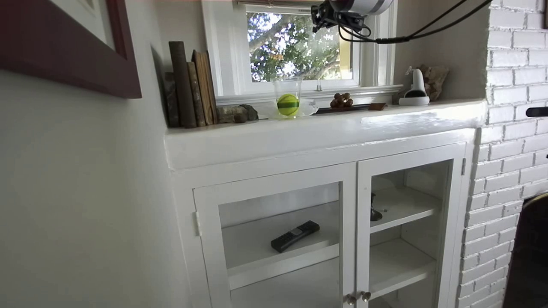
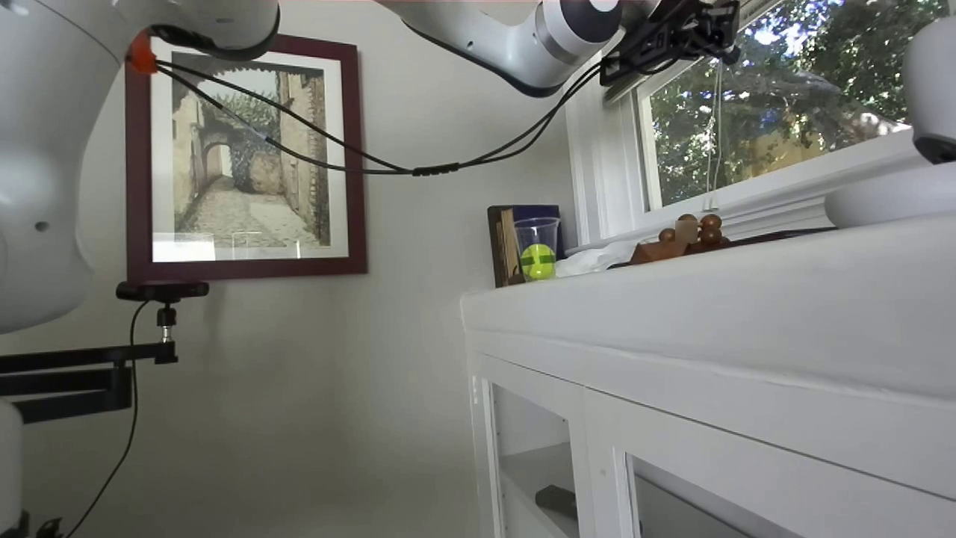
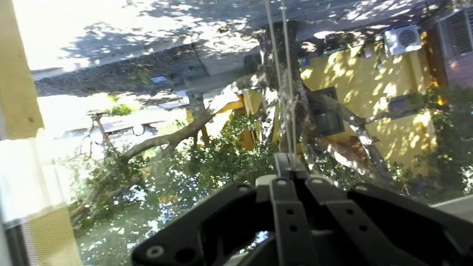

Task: Close the blinds of the window

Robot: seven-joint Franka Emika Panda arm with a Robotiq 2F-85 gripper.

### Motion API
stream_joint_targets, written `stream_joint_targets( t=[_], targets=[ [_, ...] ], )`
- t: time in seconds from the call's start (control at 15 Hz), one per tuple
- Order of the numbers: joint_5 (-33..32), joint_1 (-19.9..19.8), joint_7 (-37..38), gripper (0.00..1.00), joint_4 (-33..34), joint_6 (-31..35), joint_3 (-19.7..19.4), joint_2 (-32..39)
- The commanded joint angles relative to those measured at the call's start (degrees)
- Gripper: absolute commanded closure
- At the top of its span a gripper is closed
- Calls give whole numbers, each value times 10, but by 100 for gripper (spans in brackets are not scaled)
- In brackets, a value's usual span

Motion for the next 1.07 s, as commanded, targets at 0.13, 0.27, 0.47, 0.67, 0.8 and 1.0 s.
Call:
stream_joint_targets(
  t=[0.13,0.27,0.47,0.67,0.8,1.0],
  targets=[
    [47,-36,-68,99,31,-32,95,21],
    [66,-54,-94,99,26,-47,135,23],
    [80,-73,-115,99,33,-62,166,32],
    [61,-81,-103,99,55,-52,157,31],
    [54,-83,-87,99,64,-50,142,23],
    [50,-84,-73,99,86,-43,122,13]
  ],
)
